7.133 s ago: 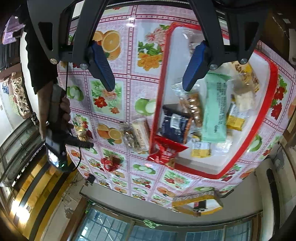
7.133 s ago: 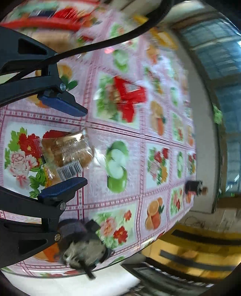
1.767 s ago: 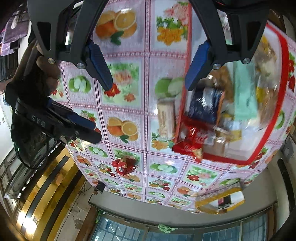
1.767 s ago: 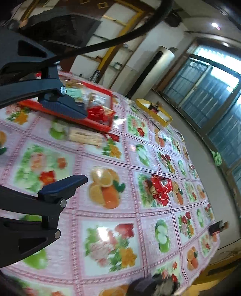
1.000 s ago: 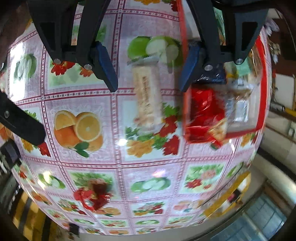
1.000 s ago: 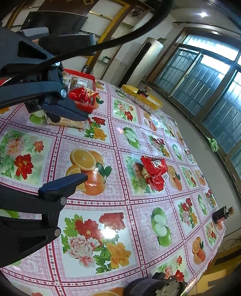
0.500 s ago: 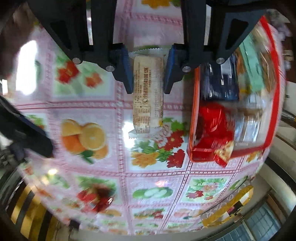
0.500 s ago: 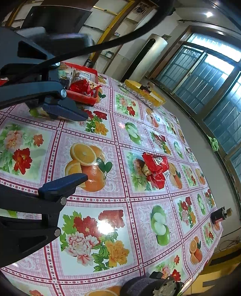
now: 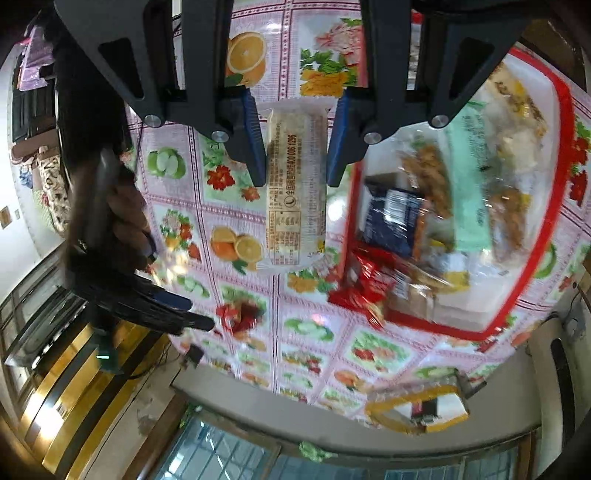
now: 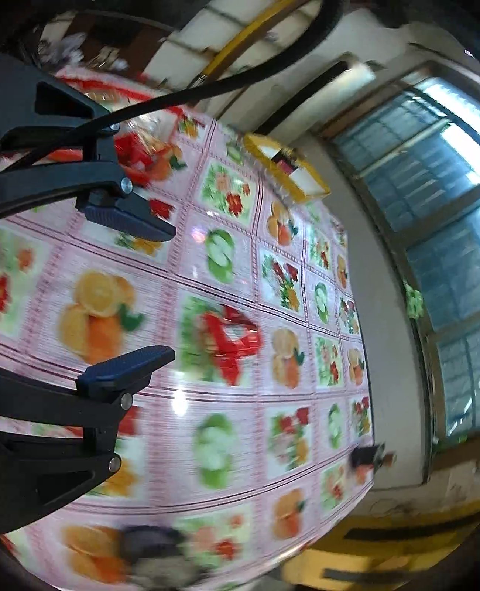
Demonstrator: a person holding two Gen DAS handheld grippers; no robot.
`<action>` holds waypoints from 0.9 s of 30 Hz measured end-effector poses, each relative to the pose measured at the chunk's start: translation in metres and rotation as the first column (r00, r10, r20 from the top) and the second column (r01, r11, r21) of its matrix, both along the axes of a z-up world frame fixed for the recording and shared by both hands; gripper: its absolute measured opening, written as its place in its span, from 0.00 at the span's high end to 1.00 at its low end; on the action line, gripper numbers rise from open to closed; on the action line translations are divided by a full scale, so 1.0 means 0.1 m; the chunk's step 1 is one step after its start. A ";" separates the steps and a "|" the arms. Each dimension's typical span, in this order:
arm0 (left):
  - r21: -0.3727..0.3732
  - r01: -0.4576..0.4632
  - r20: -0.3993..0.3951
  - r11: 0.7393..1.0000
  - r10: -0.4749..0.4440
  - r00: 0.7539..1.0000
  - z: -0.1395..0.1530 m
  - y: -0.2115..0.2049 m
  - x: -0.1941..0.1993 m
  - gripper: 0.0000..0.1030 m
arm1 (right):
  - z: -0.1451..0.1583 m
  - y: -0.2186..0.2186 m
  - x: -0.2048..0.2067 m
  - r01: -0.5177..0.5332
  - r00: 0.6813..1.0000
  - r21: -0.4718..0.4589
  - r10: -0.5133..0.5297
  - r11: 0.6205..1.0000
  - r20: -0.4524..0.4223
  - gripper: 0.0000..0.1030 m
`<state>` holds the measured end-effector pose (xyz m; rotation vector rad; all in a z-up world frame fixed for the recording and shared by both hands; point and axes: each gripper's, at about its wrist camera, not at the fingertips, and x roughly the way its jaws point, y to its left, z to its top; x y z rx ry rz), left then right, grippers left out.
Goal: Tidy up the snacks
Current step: 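Grasp the red snack bag with the right gripper while the left lifts the cake packet, then lower both packets into the tray and open both grippers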
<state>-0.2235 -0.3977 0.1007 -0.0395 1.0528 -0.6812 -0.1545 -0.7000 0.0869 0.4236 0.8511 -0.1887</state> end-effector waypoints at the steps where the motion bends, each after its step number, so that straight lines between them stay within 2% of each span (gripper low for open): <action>1: -0.016 -0.009 0.019 1.000 0.010 1.000 0.04 0.09 0.00 0.67 | -0.04 -0.06 0.09 0.008 1.000 -0.011 -0.008 1.000 -0.017 0.42; 4: -0.025 -0.047 0.059 0.999 0.048 0.997 0.08 0.30 0.03 0.67 | -0.18 -0.24 0.37 0.003 0.997 -0.010 -0.003 1.000 -0.077 0.40; 7: -0.028 -0.063 0.042 0.998 0.064 0.997 0.02 0.43 0.10 0.67 | -0.31 -0.32 0.58 -0.017 0.992 -0.044 0.011 0.999 -0.129 0.39; 11: -0.046 -0.085 0.039 0.995 0.087 0.995 0.02 0.58 0.13 0.67 | -0.45 -0.39 0.75 -0.012 0.989 -0.028 0.008 1.000 -0.149 0.39; 12: -0.045 -0.088 0.046 0.995 0.090 0.995 0.03 0.61 0.10 0.67 | -0.49 -0.38 0.78 -0.025 0.985 -0.028 0.020 0.999 -0.170 0.41; 14: -0.042 -0.097 0.046 0.994 0.099 0.994 0.02 0.64 0.09 0.67 | -0.51 -0.32 0.79 -0.042 0.983 -0.040 0.034 0.998 -0.179 0.54; 18: -0.046 -0.092 0.036 0.995 0.093 0.995 -0.01 0.69 0.05 0.67 | -0.49 -0.28 0.71 -0.006 0.982 -0.066 -0.007 0.998 -0.189 0.66; 20: -0.049 -0.096 0.039 0.994 0.098 0.994 -0.01 0.73 0.00 0.67 | -0.49 -0.24 0.65 0.009 0.980 -0.066 -0.021 0.998 -0.199 0.67; 25: -0.062 -0.128 0.013 0.990 0.129 0.992 -0.05 0.92 -0.09 0.67 | -0.47 0.02 0.20 0.030 0.982 0.013 -0.027 0.999 -0.189 0.70; 27: -0.058 -0.151 0.015 0.987 0.152 0.988 -0.05 1.01 -0.13 0.67 | -0.45 0.16 -0.03 0.028 0.987 0.053 -0.019 0.998 -0.158 0.71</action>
